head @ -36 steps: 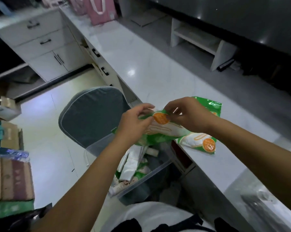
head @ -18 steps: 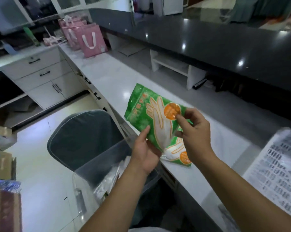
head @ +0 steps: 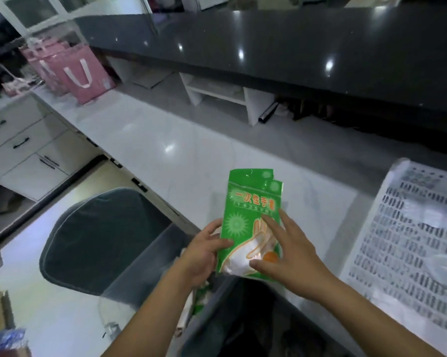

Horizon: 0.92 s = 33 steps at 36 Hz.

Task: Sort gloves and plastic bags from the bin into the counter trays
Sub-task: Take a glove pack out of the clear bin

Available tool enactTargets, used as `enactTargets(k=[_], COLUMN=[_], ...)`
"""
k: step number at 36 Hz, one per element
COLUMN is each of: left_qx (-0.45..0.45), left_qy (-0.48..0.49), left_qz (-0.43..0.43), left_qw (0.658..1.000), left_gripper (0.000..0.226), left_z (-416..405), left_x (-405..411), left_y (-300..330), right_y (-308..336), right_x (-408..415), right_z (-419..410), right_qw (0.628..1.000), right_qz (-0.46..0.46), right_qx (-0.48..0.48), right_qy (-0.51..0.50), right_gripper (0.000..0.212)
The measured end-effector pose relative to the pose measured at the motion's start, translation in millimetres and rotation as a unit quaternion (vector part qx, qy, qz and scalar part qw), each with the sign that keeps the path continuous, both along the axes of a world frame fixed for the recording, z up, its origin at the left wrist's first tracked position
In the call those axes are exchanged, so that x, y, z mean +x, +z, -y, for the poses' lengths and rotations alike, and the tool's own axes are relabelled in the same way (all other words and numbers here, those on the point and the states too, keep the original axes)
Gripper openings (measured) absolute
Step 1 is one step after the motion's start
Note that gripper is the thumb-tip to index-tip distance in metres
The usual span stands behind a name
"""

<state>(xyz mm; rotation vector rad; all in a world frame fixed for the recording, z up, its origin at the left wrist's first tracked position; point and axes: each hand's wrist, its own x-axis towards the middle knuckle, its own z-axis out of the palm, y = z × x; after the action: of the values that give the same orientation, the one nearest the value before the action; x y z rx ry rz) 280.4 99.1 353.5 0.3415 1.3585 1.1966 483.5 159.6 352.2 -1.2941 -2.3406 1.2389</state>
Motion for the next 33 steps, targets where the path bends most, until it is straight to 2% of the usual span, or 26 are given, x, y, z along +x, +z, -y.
enactTargets(k=[4,6,8,10,12,16,22,28,33], left_qx=[0.018,0.004,-0.032,-0.067,-0.086,-0.079,-0.119,-0.134,-0.088], left_qy=[-0.020,-0.020,-0.035,-0.074,-0.110,-0.118,-0.066,-0.159,-0.137], left_qz=[0.020,-0.010,-0.123,-0.262,-0.320,-0.259,-0.096,-0.060,-0.036], left_qw=[0.999,1.000,0.991,0.960,0.937,0.955,0.986,0.976,0.986], left_gripper=[0.059,0.057,0.056,0.054,0.062,0.077,0.063,0.032,0.039], left_z=[-23,-38,-51,-60,-64,-74,-101,-117,-119], left_x=[-15,-22,-27,-32,-38,-54,-72,-78,-75], left_y=[-7,-12,-18,-25,-29,-37,-31,-32,-36], right_y=[-12,-18,-26,-38,-50,-67,-74,-75,-64], right_x=[-26,-39,-50,-60,-66,-68,-65,-64,-59], right_z=[-17,-30,-43,-52,-56,-52,-48,-48,-51], right_qw=[0.996,0.995,0.994,0.990,0.983,0.980,0.978,0.985,0.993], right_qz=[0.045,0.045,0.068,0.118,0.162,0.174,0.178,0.153,0.113], right_qx=[0.074,0.085,0.082,0.079,0.080,0.093,0.104,0.082,0.040], right_qy=[0.006,-0.011,-0.015,0.012,0.039,0.037,0.023,0.011,-0.016], right_gripper=[0.079,0.073,0.068,0.067,0.068,0.068,0.067,0.067,0.074])
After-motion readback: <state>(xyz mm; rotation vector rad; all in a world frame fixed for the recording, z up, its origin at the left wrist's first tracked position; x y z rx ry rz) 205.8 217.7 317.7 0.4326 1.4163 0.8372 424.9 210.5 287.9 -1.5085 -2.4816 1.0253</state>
